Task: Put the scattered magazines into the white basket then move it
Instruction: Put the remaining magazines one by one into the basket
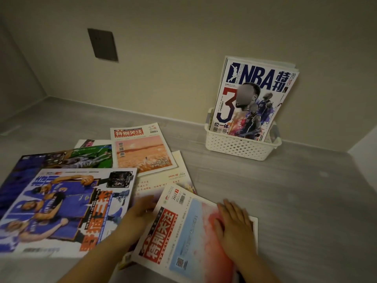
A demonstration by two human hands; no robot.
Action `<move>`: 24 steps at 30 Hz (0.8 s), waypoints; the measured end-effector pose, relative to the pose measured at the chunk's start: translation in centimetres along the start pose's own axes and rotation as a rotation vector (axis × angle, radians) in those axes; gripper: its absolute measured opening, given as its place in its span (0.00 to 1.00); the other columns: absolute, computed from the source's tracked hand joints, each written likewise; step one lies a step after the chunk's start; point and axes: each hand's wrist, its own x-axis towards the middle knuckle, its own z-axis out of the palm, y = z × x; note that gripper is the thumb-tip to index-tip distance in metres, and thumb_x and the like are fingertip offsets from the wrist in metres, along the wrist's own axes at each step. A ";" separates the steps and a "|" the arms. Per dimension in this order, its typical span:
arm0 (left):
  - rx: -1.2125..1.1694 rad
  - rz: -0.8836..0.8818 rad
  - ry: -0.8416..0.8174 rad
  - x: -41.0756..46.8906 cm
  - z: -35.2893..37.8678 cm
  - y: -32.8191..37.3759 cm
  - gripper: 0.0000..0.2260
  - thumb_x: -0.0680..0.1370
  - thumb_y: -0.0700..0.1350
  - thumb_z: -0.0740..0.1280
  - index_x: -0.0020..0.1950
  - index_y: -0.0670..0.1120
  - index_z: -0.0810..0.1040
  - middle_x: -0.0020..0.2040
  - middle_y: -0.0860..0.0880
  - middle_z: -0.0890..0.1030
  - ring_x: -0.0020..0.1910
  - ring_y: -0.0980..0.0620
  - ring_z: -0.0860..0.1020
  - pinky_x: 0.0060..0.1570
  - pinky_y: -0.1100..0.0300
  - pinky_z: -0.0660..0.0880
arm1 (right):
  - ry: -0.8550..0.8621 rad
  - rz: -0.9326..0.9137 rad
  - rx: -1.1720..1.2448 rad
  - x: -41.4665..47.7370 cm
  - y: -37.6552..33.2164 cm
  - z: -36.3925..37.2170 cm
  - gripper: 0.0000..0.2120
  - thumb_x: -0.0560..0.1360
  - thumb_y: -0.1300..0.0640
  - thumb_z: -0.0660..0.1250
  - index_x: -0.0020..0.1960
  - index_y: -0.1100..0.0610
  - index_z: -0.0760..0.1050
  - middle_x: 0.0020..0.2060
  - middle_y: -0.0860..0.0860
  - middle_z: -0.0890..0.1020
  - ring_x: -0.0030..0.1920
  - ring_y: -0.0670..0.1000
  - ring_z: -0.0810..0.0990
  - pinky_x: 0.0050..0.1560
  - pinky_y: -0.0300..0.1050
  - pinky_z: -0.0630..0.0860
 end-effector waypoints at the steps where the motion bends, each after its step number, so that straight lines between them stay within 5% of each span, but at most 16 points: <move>1: -0.119 -0.051 0.003 0.0 -0.4 0.3 0.11 0.77 0.39 0.59 0.53 0.54 0.72 0.45 0.51 0.81 0.44 0.50 0.80 0.42 0.55 0.77 | -0.004 0.006 -0.007 0.0 -0.1 0.0 0.24 0.78 0.43 0.45 0.72 0.48 0.50 0.75 0.46 0.51 0.74 0.46 0.44 0.71 0.43 0.34; 3: -0.230 -0.115 -0.064 -0.2 -1.2 0.7 0.10 0.76 0.40 0.61 0.53 0.52 0.75 0.44 0.44 0.85 0.42 0.44 0.83 0.38 0.54 0.78 | -0.013 0.013 -0.009 0.0 -0.2 -0.1 0.24 0.78 0.44 0.46 0.72 0.49 0.50 0.75 0.46 0.51 0.74 0.46 0.45 0.71 0.43 0.35; 10: 0.124 -0.169 -0.308 -0.9 -2.1 0.2 0.12 0.72 0.35 0.65 0.44 0.54 0.74 0.37 0.55 0.85 0.39 0.56 0.83 0.41 0.57 0.80 | -0.025 0.042 0.086 -0.2 -0.2 -0.3 0.25 0.78 0.46 0.49 0.72 0.50 0.49 0.75 0.46 0.53 0.74 0.45 0.47 0.71 0.41 0.37; 17: 0.357 0.100 -0.112 -1.2 -1.2 2.0 0.12 0.75 0.38 0.62 0.42 0.56 0.77 0.41 0.56 0.80 0.43 0.55 0.81 0.42 0.64 0.76 | -0.073 0.168 0.285 0.3 -0.4 -2.4 0.27 0.75 0.46 0.59 0.71 0.49 0.56 0.70 0.50 0.65 0.70 0.51 0.61 0.70 0.48 0.58; 21: 0.364 0.276 0.009 -0.3 -1.1 3.7 0.08 0.74 0.38 0.64 0.48 0.49 0.78 0.53 0.51 0.74 0.52 0.52 0.74 0.45 0.66 0.70 | -0.137 0.252 0.616 1.4 0.1 -5.0 0.28 0.73 0.50 0.64 0.69 0.48 0.58 0.66 0.50 0.70 0.61 0.52 0.72 0.58 0.48 0.74; 24: 0.314 0.380 0.048 0.2 -1.1 5.5 0.09 0.73 0.37 0.65 0.45 0.51 0.77 0.58 0.53 0.69 0.53 0.54 0.70 0.43 0.67 0.70 | -0.160 0.255 0.757 2.1 0.8 -7.5 0.30 0.71 0.54 0.67 0.69 0.50 0.59 0.64 0.50 0.71 0.53 0.48 0.75 0.43 0.39 0.77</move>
